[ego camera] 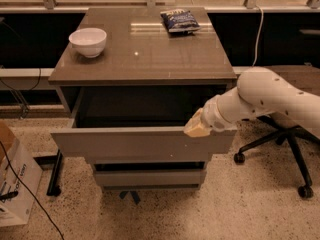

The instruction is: Close top drawer

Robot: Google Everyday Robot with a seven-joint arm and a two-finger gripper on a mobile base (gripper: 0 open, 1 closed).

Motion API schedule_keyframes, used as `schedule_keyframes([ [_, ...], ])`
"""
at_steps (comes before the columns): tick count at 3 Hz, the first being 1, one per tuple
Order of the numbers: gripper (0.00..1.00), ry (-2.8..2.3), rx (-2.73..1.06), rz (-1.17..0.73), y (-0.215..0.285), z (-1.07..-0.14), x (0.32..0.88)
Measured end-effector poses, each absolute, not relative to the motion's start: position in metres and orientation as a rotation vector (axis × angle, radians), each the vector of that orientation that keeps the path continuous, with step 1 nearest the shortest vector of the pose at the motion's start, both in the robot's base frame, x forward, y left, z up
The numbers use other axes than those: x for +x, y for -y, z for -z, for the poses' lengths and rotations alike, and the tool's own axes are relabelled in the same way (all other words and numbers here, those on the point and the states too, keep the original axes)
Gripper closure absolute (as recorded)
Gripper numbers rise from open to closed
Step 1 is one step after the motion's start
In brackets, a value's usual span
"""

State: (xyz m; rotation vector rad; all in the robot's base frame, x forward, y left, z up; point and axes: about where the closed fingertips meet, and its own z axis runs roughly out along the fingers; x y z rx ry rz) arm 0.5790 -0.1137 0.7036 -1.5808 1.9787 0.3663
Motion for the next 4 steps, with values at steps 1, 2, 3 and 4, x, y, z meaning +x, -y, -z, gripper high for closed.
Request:
schedule_keyframes([
  [1,1.0,-1.937,-1.543,-0.331,0.114,-0.725,0.605],
  [2,1.0,-1.949,-1.546,-0.298,0.11,-0.711,0.609],
  [3,1.0,-1.925,-1.53,-0.265,0.11,-0.71,0.613],
  [4,1.0,-1.877,-1.493,-0.215,0.112,-0.731,0.601],
])
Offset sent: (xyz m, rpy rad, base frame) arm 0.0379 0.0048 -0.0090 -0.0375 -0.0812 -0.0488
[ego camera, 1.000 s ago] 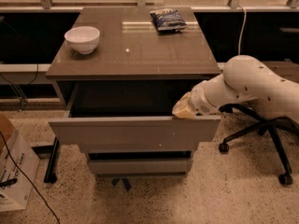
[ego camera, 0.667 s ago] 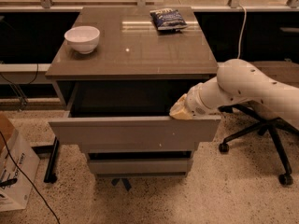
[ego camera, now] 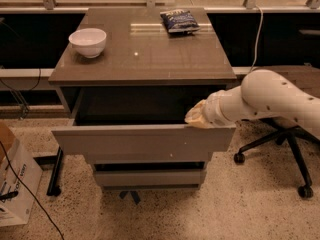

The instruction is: Close top drawer

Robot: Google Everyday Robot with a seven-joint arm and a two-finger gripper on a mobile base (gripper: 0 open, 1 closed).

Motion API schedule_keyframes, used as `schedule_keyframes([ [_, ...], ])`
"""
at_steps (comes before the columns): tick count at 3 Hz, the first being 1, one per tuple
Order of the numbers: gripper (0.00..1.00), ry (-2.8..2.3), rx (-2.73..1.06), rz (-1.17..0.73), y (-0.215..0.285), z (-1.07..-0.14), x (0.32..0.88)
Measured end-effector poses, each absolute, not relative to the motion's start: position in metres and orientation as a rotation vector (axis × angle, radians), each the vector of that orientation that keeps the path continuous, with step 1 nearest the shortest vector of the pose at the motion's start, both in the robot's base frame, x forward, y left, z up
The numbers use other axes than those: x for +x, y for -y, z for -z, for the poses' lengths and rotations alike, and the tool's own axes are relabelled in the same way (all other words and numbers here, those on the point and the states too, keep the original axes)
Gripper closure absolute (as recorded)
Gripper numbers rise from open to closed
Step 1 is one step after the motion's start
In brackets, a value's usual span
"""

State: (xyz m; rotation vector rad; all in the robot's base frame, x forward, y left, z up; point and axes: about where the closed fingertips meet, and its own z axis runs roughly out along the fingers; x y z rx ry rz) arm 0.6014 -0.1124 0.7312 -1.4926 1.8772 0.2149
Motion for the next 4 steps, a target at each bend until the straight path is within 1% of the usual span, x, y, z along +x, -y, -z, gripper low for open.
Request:
schedule_keyframes([
  [1,1.0,-1.805,-1.448,-0.212,0.121,-0.769,0.581],
  [2,1.0,-1.793,-1.439,-0.274,0.127,-0.78,0.568],
  [4,1.0,-2.006,-1.563,-0.376,0.143,-0.71,0.566],
])
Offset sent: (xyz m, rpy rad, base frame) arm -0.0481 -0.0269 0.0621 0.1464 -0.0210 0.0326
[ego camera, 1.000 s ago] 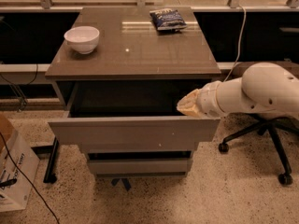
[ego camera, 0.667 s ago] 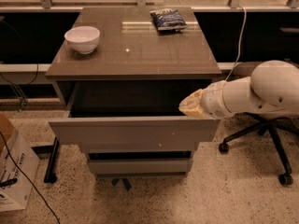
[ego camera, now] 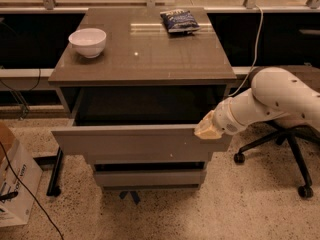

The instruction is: Close top drawer

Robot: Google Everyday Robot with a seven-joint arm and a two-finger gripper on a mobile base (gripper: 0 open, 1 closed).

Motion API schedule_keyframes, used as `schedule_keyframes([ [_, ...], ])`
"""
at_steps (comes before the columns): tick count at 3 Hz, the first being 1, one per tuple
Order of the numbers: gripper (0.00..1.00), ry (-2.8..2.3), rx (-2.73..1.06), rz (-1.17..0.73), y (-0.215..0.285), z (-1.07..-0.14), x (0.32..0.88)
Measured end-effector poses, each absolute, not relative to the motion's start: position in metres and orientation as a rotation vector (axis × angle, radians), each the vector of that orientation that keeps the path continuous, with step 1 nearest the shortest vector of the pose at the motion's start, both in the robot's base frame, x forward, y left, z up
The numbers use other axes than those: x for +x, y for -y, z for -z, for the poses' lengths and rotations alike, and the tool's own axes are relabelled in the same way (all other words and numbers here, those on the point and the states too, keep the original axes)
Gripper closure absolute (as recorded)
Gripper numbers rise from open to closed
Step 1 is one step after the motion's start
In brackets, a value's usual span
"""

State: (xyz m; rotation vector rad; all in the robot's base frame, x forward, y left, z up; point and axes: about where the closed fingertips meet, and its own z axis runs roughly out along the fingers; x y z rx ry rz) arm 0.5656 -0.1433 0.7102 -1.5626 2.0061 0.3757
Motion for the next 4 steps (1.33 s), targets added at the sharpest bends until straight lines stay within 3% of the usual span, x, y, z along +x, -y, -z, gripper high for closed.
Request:
schedule_keyframes([
  [1,1.0,-2.078,-1.603,-0.393,0.145,-0.67,0.578],
  [4,1.0,-2.014,-1.62,-0.325,0.133,-0.661,0.625],
])
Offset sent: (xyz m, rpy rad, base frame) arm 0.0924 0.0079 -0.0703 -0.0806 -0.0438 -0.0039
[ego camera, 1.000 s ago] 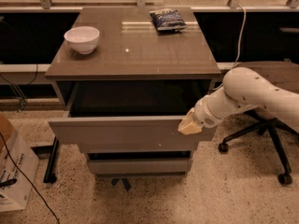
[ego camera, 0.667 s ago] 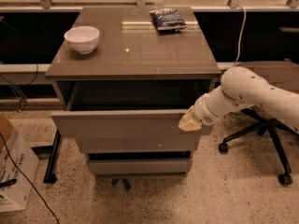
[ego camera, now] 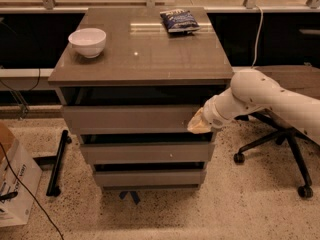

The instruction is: Close top drawer

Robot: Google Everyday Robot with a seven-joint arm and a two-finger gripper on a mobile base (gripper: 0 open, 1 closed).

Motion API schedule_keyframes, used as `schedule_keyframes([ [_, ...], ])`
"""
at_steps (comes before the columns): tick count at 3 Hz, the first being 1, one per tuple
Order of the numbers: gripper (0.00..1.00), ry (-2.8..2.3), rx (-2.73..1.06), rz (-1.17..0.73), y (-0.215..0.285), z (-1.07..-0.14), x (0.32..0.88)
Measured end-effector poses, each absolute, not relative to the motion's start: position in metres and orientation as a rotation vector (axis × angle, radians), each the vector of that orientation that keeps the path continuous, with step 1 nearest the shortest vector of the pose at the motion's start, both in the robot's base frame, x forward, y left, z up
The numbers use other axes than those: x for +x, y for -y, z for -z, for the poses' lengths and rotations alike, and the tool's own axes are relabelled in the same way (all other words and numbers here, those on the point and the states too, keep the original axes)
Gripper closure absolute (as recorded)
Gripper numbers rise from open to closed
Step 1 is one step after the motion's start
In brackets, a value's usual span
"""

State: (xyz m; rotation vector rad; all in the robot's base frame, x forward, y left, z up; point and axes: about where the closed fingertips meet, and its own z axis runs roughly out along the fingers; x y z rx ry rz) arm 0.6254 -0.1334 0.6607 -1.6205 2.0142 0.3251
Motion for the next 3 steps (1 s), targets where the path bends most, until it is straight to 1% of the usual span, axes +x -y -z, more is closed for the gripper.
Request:
schedule_keyframes([
  [1,0.81,-2.014,-1.623,-0.329,0.1321,-0.6589,0.6248],
  [2,0.5,-2.014,-1.628,-0.336,0.1294,-0.6564,0.6243],
  [3,0.27,-2.013,-1.631,-0.339,0.128,-0.6551,0.624],
])
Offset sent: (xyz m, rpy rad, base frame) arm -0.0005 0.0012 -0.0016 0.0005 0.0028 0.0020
